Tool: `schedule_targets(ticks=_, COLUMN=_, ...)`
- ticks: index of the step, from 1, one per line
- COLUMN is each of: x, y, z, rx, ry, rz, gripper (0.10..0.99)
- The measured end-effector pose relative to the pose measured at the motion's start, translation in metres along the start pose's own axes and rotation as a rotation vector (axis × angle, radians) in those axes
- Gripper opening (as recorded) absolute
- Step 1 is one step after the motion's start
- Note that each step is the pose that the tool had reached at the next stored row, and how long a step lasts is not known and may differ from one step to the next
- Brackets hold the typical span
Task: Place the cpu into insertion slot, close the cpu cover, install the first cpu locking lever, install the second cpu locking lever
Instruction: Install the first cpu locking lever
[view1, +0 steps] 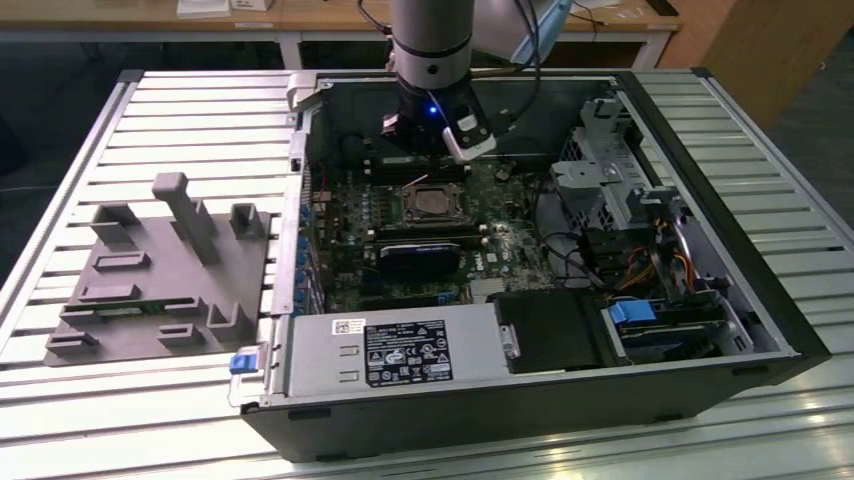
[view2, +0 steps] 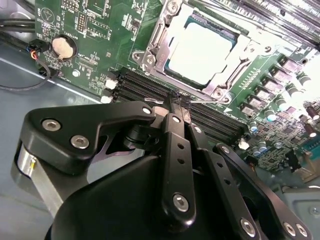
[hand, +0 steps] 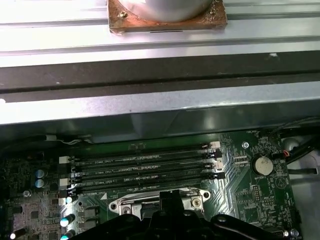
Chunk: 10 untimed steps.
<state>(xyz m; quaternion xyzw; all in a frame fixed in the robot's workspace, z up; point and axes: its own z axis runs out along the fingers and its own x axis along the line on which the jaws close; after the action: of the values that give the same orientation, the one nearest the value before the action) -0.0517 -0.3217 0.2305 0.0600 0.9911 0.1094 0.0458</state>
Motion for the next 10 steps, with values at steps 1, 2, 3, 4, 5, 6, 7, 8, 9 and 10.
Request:
schedule_targets(ticks=1, x=0.0002, y=0.0010, z=0.0006, rx=0.001, ry=-0.0001, rz=0.000, gripper=0.102)
schedule_targets(ticks=2, x=0.0004, y=0.0020, z=0.0012, rx=0.002, ry=-0.0003, rz=0.000, gripper=0.102)
schedule_targets(ticks=3, x=0.0005, y=0.0031, z=0.0018, rx=0.003, ry=-0.0004, rz=0.000, gripper=0.102)
schedule_targets(ticks=4, x=0.0007, y=0.0038, z=0.0023, rx=0.003, ry=-0.0004, rz=0.000, gripper=0.102)
schedule_targets(ticks=5, x=0.0008, y=0.0044, z=0.0027, rx=0.003, ry=-0.0003, rz=0.000, gripper=0.102)
schedule_targets(ticks=6, x=0.0009, y=0.0050, z=0.0032, rx=0.003, ry=-0.0003, rz=0.000, gripper=0.102)
schedule_targets(ticks=7, x=0.0010, y=0.0055, z=0.0038, rx=0.003, ry=-0.0003, rz=0.000, gripper=0.102)
schedule_targets(ticks=8, x=0.0011, y=0.0057, z=0.0043, rx=0.003, ry=-0.0004, rz=0.000, gripper=0.102)
schedule_targets(ticks=9, x=0.0011, y=0.0059, z=0.0047, rx=0.003, ry=-0.0004, rz=0.000, gripper=0.102)
schedule_targets(ticks=10, x=0.0012, y=0.0060, z=0.0052, rx=0.003, ry=-0.0004, rz=0.000, gripper=0.102)
